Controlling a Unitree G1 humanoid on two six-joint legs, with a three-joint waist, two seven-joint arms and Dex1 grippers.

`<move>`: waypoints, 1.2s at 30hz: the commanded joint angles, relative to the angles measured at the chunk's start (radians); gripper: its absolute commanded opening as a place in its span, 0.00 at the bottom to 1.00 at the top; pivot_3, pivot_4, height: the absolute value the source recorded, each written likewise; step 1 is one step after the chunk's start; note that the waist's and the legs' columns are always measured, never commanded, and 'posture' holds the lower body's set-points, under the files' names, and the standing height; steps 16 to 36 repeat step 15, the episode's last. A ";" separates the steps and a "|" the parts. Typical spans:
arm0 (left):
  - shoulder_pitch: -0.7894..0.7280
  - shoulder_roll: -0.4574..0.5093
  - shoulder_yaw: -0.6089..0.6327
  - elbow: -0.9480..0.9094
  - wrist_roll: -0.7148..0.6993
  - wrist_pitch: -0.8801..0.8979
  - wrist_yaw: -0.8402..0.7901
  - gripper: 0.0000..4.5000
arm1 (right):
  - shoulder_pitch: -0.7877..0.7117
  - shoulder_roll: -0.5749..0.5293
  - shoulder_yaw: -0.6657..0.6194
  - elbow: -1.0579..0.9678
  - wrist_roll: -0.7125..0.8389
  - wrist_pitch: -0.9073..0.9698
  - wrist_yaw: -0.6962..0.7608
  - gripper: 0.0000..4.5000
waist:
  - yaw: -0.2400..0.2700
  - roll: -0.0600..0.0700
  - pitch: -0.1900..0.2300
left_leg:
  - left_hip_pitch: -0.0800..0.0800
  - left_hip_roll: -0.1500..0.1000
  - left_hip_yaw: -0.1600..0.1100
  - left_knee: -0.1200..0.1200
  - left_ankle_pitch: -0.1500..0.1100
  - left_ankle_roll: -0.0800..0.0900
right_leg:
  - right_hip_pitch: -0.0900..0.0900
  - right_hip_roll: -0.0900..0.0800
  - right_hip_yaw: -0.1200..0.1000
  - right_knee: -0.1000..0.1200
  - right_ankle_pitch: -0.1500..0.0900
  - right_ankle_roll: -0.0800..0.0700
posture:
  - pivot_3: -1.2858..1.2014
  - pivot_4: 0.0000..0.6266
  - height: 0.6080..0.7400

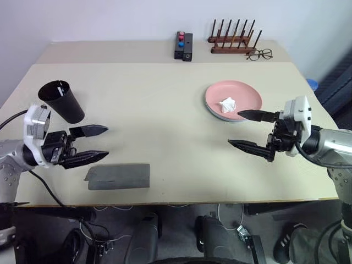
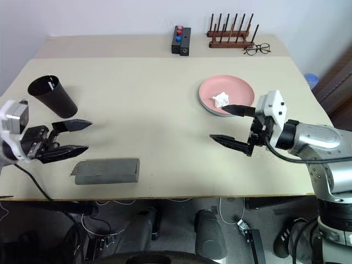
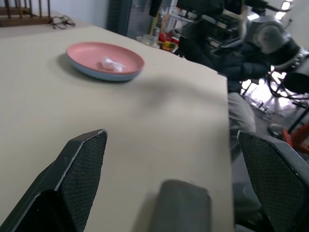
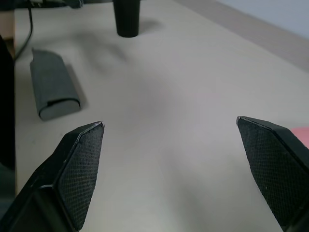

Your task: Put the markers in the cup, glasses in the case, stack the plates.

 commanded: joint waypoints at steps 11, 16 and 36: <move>0.069 -0.050 -0.023 0.074 0.120 -0.280 -0.042 1.00 | 0.138 -0.114 -0.111 0.165 -0.031 -0.219 0.216 0.99 | -0.001 0.002 -0.001 | -0.001 0.005 0.006 -0.002 0.001 0.002 | -0.001 0.002 -0.001 -0.004 0.001 -0.001 | 0.52 0.24 1.00; 0.048 -0.058 -0.031 0.118 0.148 -0.336 -0.051 1.00 | 0.116 -0.121 -0.122 0.165 -0.016 -0.209 0.197 0.99 | -0.002 0.002 -0.001 | -0.001 0.006 0.007 -0.001 0.001 0.002 | -0.001 0.002 -0.001 -0.004 0.002 -0.003 | 0.52 0.24 1.00; 0.048 -0.058 -0.031 0.118 0.148 -0.336 -0.051 1.00 | 0.116 -0.121 -0.122 0.165 -0.016 -0.209 0.197 0.99 | -0.002 0.002 -0.001 | -0.001 0.006 0.007 -0.001 0.001 0.002 | -0.001 0.002 -0.001 -0.004 0.002 -0.003 | 0.52 0.24 1.00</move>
